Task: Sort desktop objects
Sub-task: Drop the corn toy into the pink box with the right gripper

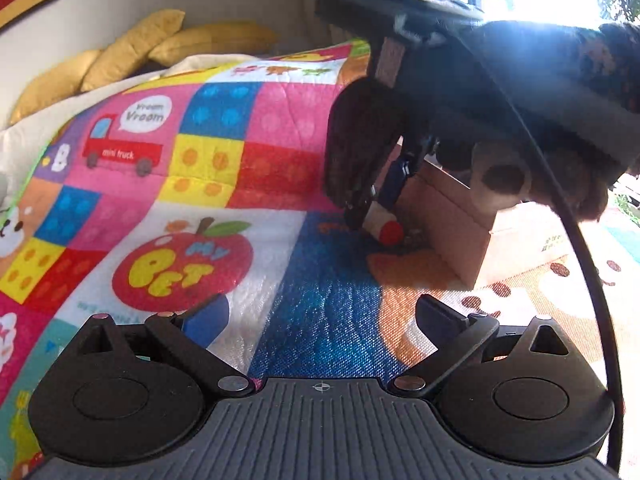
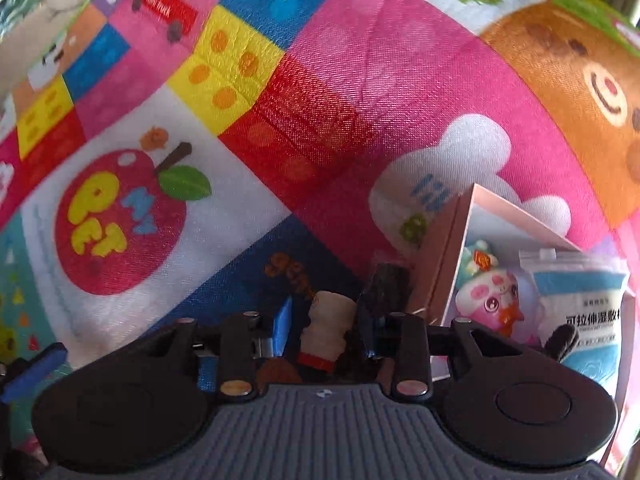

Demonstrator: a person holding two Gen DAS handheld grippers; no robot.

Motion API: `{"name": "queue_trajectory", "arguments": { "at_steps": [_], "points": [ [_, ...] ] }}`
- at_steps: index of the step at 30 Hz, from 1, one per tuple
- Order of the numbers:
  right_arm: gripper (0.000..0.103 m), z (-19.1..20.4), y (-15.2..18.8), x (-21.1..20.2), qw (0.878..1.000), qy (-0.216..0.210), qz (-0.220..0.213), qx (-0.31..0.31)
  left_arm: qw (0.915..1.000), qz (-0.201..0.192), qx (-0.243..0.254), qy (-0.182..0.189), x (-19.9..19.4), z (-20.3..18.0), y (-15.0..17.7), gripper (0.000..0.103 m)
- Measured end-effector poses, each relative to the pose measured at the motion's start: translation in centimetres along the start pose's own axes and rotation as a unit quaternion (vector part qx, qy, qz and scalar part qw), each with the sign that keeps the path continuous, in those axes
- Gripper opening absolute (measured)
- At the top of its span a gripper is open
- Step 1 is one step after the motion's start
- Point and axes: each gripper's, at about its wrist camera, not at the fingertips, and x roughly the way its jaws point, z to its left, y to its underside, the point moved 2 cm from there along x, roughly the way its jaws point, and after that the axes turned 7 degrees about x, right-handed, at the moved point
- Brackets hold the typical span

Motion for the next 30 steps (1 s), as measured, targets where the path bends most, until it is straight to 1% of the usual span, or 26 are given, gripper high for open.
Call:
{"name": "queue_trajectory", "arguments": {
  "at_steps": [2,3,6,8,11,14,17,20,22,23,25,26,27,30],
  "points": [
    [0.025,0.4,0.3,0.0,1.0,0.005,-0.003,-0.017,1.0,0.003,-0.005,0.0,0.1,0.1,0.0,0.102],
    [0.025,0.5,0.6,-0.3,1.0,0.005,-0.006,-0.021,1.0,0.004,-0.006,-0.001,0.1,0.1,0.0,0.102],
    [0.025,-0.3,1.7,-2.6,0.999,-0.023,-0.028,-0.007,1.0,0.007,-0.001,-0.005,0.2,-0.1,0.0,0.102],
    [0.025,-1.3,2.8,-5.2,0.997,-0.056,-0.051,-0.002,0.9999,0.01,0.004,-0.008,0.3,-0.3,0.0,0.102],
    [0.025,-3.8,5.8,-9.7,0.992,-0.097,-0.083,0.006,0.9997,0.019,0.004,-0.012,0.6,-0.5,-0.1,0.102],
    [0.025,-6.2,9.8,-13.1,0.986,-0.117,-0.115,0.013,0.9996,0.028,-0.004,-0.009,1.0,-0.7,-0.4,0.102],
    [0.025,-9.1,13.4,-13.9,0.985,-0.124,-0.115,0.043,0.9993,0.036,-0.01,-0.002,1.8,-1.0,-1.1,0.102],
    [0.025,-11.6,16.3,-13.4,0.986,-0.106,-0.112,0.065,0.9995,0.031,-0.008,0.0,3.0,-1.4,-2.3,0.102],
    [0.025,-13.0,17.9,-12.8,0.985,-0.1,-0.111,0.084,0.9996,0.024,-0.012,-0.007,4.2,-1.4,-3.7,0.102],
    [0.027,-13.6,18.4,-12.4,0.984,-0.102,-0.113,0.095,0.9996,0.021,-0.015,-0.013,5.0,-1.3,-4.4,0.102],
    [0.033,-14.7,19.4,-12.1,0.98,-0.109,-0.123,0.115,0.9994,0.015,-0.021,-0.024,6.8,-1.0,-6.2,0.102],
    [0.04,-15.3,19.7,-12.0,0.977,-0.111,-0.132,0.124,0.9992,0.016,-0.022,-0.03,7.9,-0.8,-7.0,0.102],
    [0.045,-15.7,20.0,-12.1,0.975,-0.112,-0.141,0.131,0.9985,0.016,-0.023,-0.046,9.2,-0.6,-8.0,0.102],
    [0.051,-16.7,20.7,-11.8,0.97,-0.106,-0.163,0.147,0.9946,0.02,-0.016,-0.101,13.1,0.2,-10.2,0.102]
  ]
}}
